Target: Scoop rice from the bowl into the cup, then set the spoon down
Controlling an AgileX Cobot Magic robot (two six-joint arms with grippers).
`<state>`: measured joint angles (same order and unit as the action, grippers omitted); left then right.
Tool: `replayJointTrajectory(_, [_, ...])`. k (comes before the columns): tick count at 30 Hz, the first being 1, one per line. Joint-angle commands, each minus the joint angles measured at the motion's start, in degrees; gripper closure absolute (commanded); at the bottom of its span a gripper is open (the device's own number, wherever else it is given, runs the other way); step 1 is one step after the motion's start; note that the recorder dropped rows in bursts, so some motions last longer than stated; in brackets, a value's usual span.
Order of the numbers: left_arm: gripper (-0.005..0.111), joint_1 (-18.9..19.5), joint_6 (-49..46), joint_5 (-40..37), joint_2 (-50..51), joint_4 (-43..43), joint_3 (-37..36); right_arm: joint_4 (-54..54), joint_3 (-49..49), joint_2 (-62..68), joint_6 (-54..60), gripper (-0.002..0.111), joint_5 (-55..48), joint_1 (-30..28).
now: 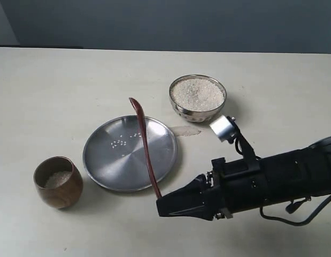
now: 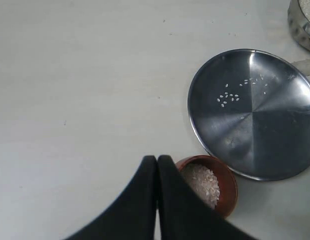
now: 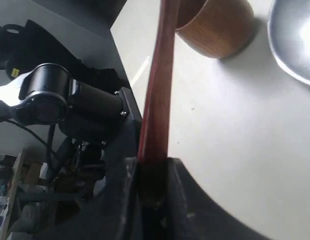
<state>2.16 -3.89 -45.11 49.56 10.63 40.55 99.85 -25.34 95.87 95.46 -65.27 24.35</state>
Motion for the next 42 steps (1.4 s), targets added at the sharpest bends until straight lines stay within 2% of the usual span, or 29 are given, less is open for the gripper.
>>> replayJointTrajectory(1, [0.106,0.02,0.02,0.32,0.02,-0.03,0.25,0.09,-0.15,3.34,0.24,0.109,0.59,-0.36])
replayJointTrajectory(6, [0.106,0.02,0.02,0.32,0.02,-0.03,0.25,0.09,-0.15,7.07,2.18,0.109,-4.7,-0.36])
replayJointTrajectory(27, [0.106,0.02,0.02,0.32,0.02,-0.03,0.25,-2.13,-0.15,7.49,3.46,0.109,-4.7,-0.36])
replayJointTrajectory(33, [0.106,0.02,0.29,5.51,0.02,3.8,0.25,-1.89,-0.15,7.49,3.46,0.109,-4.7,-0.36])
replayJointTrajectory(36, [0.106,0.02,2.44,5.08,0.02,13.66,0.25,-1.89,-0.15,7.49,3.46,0.109,-4.7,-0.36])
replayJointTrajectory(38, [0.106,0.02,-0.03,2.86,0.02,26.2,0.09,-1.5,-0.15,7.49,3.99,0.109,-4.7,-0.36])
replayJointTrajectory(40, [0.106,0.02,-8.56,-0.99,0.02,40.73,-0.44,-1.18,-0.15,7.27,4.29,0.109,-4.7,-0.36])
replayJointTrajectory(42, [0.106,0.02,-16.44,-6.32,0.04,51.34,-1.16,-0.77,-0.15,6.96,4.5,0.109,-4.7,-0.36])
